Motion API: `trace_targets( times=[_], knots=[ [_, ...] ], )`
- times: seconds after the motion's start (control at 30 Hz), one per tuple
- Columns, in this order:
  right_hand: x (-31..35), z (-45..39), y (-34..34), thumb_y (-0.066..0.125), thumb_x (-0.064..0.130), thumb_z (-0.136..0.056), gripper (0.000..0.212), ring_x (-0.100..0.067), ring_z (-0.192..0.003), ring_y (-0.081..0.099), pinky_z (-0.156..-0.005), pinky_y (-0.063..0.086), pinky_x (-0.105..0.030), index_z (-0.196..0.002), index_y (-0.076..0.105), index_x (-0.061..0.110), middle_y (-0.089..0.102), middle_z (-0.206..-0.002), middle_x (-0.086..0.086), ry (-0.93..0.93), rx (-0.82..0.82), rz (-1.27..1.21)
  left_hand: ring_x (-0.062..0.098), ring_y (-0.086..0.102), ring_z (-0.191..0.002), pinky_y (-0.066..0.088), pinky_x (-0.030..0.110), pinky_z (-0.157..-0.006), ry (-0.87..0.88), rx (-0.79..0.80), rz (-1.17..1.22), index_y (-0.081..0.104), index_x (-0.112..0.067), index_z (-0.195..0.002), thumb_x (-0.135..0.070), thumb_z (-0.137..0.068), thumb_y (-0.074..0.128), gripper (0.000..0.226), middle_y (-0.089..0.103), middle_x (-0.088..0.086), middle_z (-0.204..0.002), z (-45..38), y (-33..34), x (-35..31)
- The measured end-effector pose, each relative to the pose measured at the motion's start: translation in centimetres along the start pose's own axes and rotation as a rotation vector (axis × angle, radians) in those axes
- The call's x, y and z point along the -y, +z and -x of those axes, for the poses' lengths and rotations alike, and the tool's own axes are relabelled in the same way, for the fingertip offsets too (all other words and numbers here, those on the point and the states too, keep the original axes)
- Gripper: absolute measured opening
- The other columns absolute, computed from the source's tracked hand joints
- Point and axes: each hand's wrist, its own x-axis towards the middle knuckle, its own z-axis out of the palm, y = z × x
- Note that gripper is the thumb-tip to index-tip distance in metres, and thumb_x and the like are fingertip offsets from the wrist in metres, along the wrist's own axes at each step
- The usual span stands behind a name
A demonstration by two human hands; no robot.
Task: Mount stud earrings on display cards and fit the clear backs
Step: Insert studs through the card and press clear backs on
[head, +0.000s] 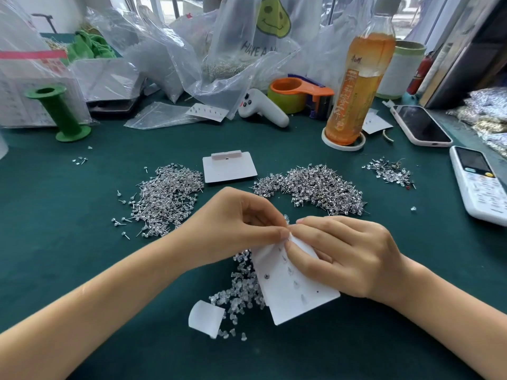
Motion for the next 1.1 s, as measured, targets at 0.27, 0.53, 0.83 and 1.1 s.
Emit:
trace_targets(
  times=[0.27, 0.53, 0.83, 1.1],
  knots=[
    [0.08, 0.01, 0.15, 0.075, 0.004, -0.078, 0.009, -0.019, -0.075, 0.070, -0.063, 0.057, -0.029, -0.078, 0.076, 0.013, 0.073, -0.080, -0.006, -0.002, -0.013, 0.017, 0.002, 0.063, -0.062, 0.048, 0.012, -0.059, -0.037, -0.052, 0.048, 0.075, -0.016, -0.077, -0.019, -0.076, 0.076, 0.004, 0.072, -0.002, -0.069, -0.02, 0.27, -0.05],
    [0.19, 0.03, 0.14, 0.073, 0.003, -0.079, 0.010, -0.019, -0.074, 0.070, -0.063, 0.057, -0.029, -0.077, 0.075, 0.013, 0.073, -0.079, -0.006, -0.014, -0.007, 0.029, 0.004, 0.062, -0.064, 0.049, 0.015, -0.061, 0.005, -0.015, -0.014, 0.073, -0.011, -0.080, -0.019, -0.078, 0.073, 0.008, 0.072, 0.001, -0.072, 0.08, 0.31, 0.12],
    [0.25, 0.02, 0.08, 0.069, 0.001, -0.081, 0.015, -0.021, -0.070, 0.068, -0.058, 0.055, -0.029, -0.075, 0.074, 0.015, 0.072, -0.077, -0.007, -0.021, -0.007, 0.041, 0.003, 0.056, -0.059, 0.044, 0.013, -0.056, 0.042, 0.047, -0.029, 0.071, -0.005, -0.085, -0.013, -0.083, 0.069, 0.008, 0.067, -0.002, -0.068, 0.16, 0.41, 0.16],
    [0.31, -0.02, 0.07, 0.069, 0.001, -0.080, 0.015, -0.021, -0.067, 0.067, -0.056, 0.054, -0.029, -0.076, 0.075, 0.014, 0.071, -0.075, -0.006, -0.006, -0.014, 0.074, 0.006, 0.052, -0.058, 0.043, 0.016, -0.054, 0.078, 0.048, -0.067, 0.071, -0.009, -0.083, -0.014, -0.084, 0.070, 0.006, 0.065, 0.004, -0.067, 0.03, 0.40, 0.18]
  ],
)
